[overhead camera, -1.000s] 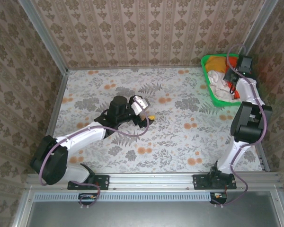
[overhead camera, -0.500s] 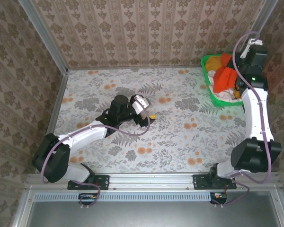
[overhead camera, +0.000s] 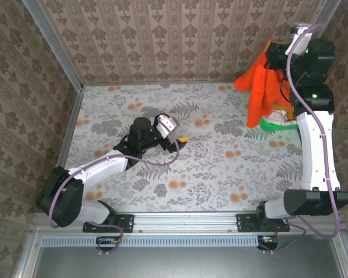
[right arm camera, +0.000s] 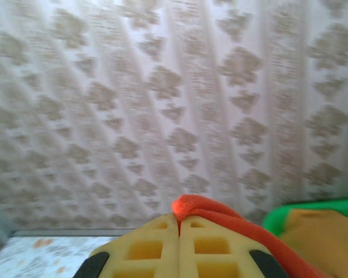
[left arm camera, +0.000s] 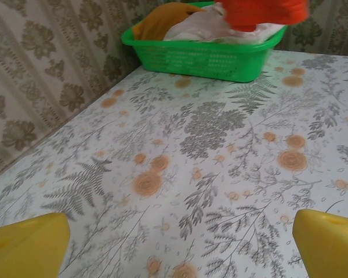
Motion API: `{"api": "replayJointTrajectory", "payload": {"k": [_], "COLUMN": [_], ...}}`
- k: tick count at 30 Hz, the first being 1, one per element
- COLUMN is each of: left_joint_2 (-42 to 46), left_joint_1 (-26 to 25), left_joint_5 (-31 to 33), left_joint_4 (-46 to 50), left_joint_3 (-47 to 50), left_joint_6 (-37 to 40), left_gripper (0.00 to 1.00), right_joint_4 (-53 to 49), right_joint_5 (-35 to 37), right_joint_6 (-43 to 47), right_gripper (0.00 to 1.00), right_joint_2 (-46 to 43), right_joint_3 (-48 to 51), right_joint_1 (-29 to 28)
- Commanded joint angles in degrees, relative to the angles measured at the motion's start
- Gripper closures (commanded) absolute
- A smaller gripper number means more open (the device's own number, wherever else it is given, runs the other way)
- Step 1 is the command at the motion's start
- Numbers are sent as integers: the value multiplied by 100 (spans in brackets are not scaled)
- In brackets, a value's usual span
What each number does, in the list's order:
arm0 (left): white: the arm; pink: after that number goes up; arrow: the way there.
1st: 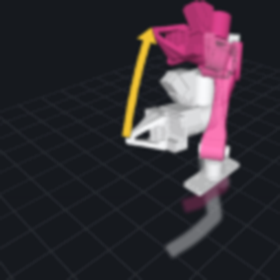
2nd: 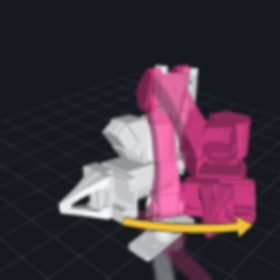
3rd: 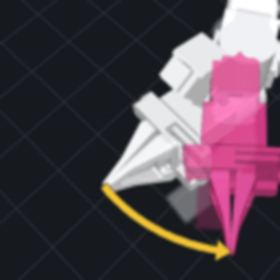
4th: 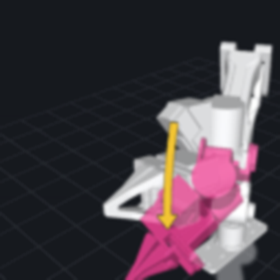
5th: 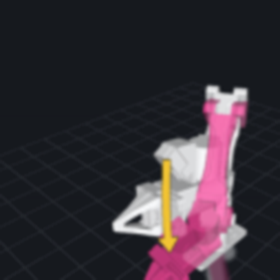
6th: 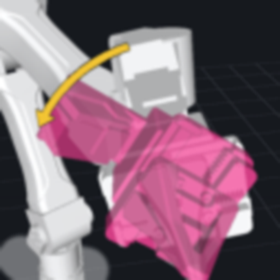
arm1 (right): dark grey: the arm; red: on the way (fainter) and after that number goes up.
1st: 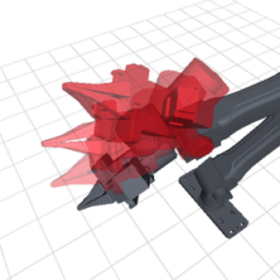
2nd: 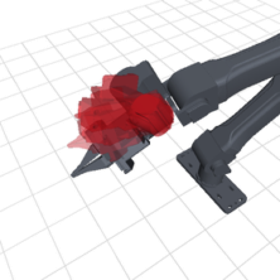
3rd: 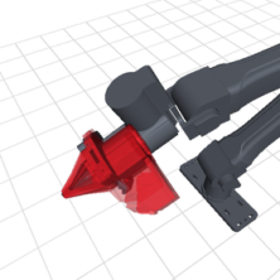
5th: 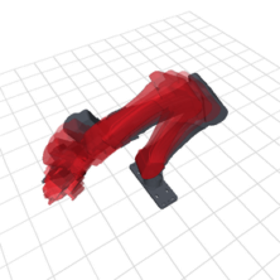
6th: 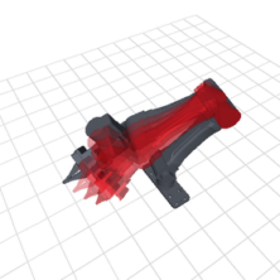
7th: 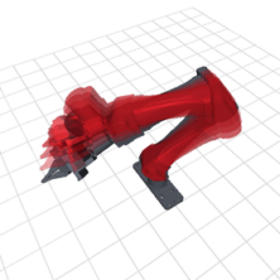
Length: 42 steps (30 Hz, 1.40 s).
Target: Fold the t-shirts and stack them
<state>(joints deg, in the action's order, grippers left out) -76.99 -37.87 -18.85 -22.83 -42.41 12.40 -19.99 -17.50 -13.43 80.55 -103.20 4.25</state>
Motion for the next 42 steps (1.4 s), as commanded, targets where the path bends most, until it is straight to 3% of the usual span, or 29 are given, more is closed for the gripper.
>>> {"api": "replayJointTrajectory", "payload": {"k": [1, 10, 14, 15, 18, 20, 25, 29, 32, 42], "left_joint_2": [461, 1879, 2605, 2759, 3029, 3005, 2464, 1756, 1174, -1005], "left_joint_1": [300, 1418, 1723, 1799, 1965, 1989, 2003, 2019, 2041, 2032], "left_joint_5": [19, 395, 744, 827, 886, 874, 1094, 1773, 2021, 1776], "left_joint_4": [-266, -15, 423, 510, 737, 851, 841, 1166, 1509, 2593], "left_joint_3": [266, 1159, 1457, 1542, 1656, 1641, 1443, 1036, 682, -903], "left_joint_6": [-337, -915, -996, -1036, -1206, -1298, -1946, -3042, -3846, -5787], "left_gripper": [0, 0, 0, 0, 0, 0, 0, 0, 0, 0], "right_joint_4": [282, 515, 763, 696, 356, 65, 83, 540, 922, 2675], "right_joint_5": [-834, -1502, -1434, -1145, -161, 404, 728, 237, 81, 524], "right_joint_6": [-317, -813, -1225, -1254, -1136, -1163, -855, -464, -186, 1153], "right_gripper": [100, 100, 100, 95, 56, 37, 22, 17, 14, 4], "right_joint_2": [-152, 651, 834, 841, 864, 946, 1004, 908, 883, 1004], "right_joint_3": [-369, -780, -326, -126, 490, 815, 1587, 2350, 3043, 4994], "right_joint_1": [-387, -1900, -2084, -2064, -1879, -1612, -1282, -1569, -2070, -4449]}}
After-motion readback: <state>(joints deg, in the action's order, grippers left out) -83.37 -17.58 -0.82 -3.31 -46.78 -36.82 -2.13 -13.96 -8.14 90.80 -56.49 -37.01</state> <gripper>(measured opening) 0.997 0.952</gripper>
